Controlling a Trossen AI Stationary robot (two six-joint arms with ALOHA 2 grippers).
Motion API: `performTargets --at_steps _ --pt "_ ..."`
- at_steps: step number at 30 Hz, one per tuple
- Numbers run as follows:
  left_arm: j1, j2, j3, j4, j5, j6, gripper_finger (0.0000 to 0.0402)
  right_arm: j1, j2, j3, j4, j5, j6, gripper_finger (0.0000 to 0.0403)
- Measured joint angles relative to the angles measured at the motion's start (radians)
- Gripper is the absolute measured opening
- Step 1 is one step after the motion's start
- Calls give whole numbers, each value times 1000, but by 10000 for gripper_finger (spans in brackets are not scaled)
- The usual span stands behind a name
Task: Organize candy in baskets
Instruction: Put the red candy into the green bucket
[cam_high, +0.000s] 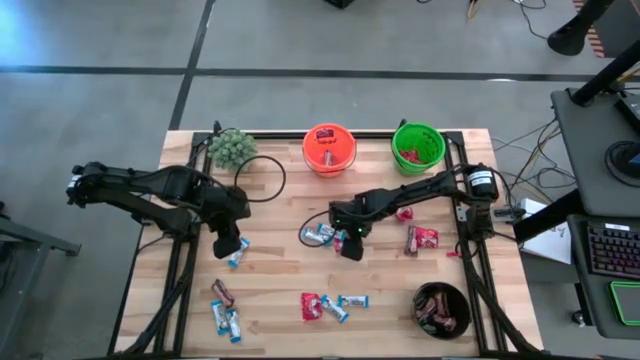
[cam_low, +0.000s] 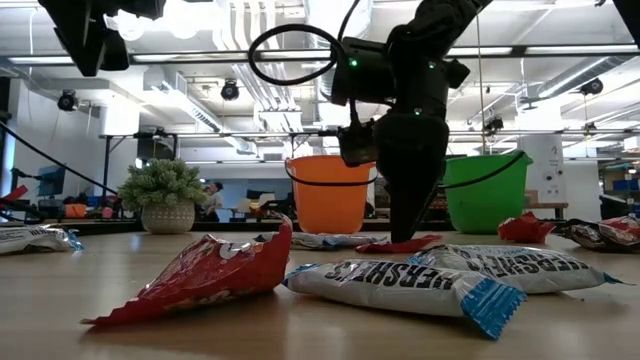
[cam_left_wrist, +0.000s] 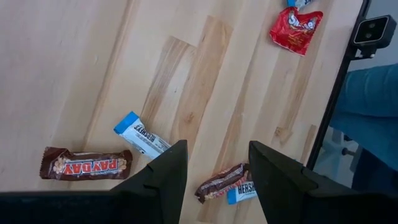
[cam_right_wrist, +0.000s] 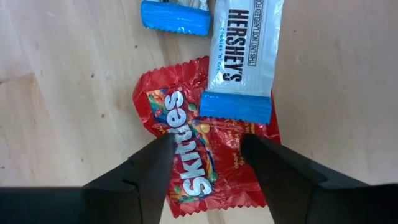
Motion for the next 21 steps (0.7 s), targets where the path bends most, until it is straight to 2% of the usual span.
performTargets --at_steps 10,15,21 --pt "0 0 0 0 6 0 153 -6 55 -5 19 76 18 220" --pt "0 0 0 -1 28 0 153 -7 94 0 22 27 44 220" --pt "0 0 0 -1 44 0 153 -2 81 0 28 29 43 219"
